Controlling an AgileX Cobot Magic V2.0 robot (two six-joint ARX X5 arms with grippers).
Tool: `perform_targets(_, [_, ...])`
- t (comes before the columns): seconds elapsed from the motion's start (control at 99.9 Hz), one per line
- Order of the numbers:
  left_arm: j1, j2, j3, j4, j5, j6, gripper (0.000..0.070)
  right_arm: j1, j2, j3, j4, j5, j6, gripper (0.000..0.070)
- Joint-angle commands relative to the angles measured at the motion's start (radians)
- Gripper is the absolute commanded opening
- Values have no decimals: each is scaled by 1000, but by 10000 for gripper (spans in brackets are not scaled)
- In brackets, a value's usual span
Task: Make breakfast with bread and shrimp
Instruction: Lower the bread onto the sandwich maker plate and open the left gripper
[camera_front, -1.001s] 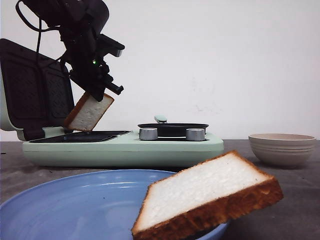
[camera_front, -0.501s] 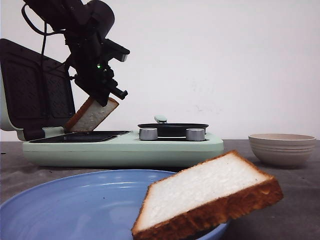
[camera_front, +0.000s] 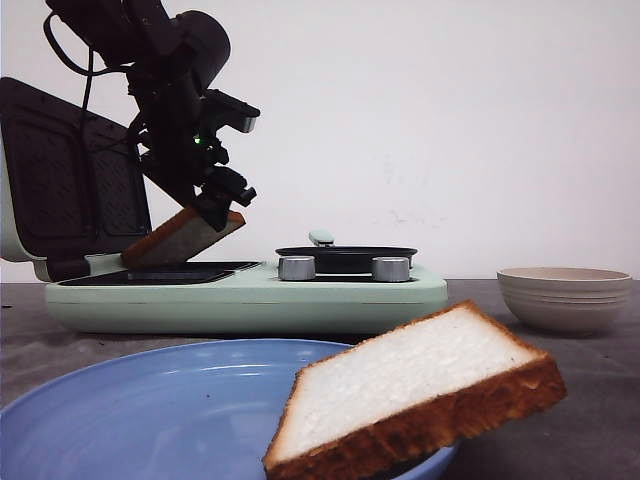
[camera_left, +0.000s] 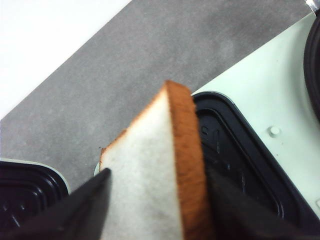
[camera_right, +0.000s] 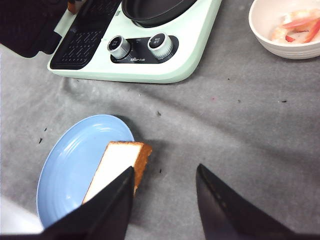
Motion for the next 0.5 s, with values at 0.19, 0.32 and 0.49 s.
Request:
perform_targets(0.19, [-3,27,23,6,43,-29,647,2,3,10,9,0,-12,241])
perform_targets(0.32, [-3,27,23,8,85,-80,650,2,3,10,9,0,-12,241])
perform_targets(0.49, [-3,27,28,17,130,-132,650,2,3,10,9,0,-12,241])
